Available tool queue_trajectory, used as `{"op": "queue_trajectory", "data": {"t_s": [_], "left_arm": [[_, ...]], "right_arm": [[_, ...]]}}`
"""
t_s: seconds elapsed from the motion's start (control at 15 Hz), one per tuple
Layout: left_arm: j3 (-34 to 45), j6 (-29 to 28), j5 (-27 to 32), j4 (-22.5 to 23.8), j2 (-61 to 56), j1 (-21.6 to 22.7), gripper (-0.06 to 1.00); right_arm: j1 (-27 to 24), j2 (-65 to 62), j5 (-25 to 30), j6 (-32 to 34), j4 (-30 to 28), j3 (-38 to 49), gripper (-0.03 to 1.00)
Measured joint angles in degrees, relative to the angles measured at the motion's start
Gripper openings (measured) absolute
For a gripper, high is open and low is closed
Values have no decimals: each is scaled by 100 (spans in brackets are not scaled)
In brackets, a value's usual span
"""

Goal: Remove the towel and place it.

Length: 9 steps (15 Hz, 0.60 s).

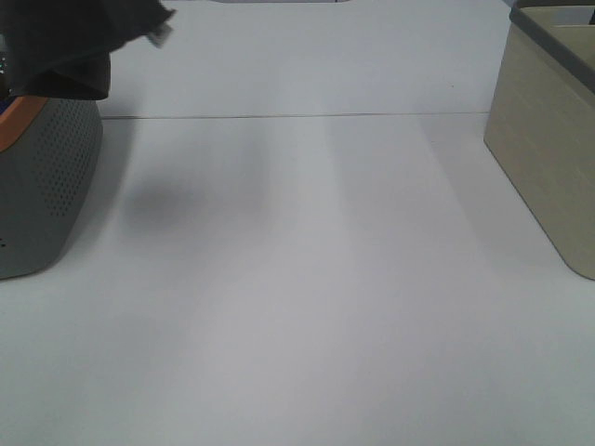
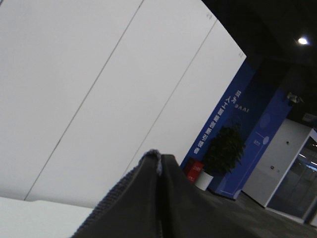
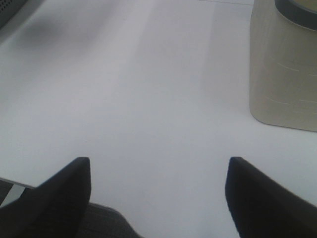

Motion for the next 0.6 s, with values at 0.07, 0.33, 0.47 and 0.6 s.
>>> {"op": "queue_trajectory", "data": {"t_s": [0.07, 0.33, 0.47, 0.6], "left_arm": [[0, 0, -86, 0, 149, -120, 0], [0, 103, -269, 0, 710, -424, 0], [0, 533, -178, 11, 848, -521, 0], [0, 1112, 327, 17, 985, -791, 0]], "right_arm": [[0, 0, 0, 0, 0, 0, 75], [0, 0, -6, 0, 0, 0, 75], [0, 0, -57, 0, 0, -17, 75], [0, 29, -619, -17, 241, -166, 75]]}}
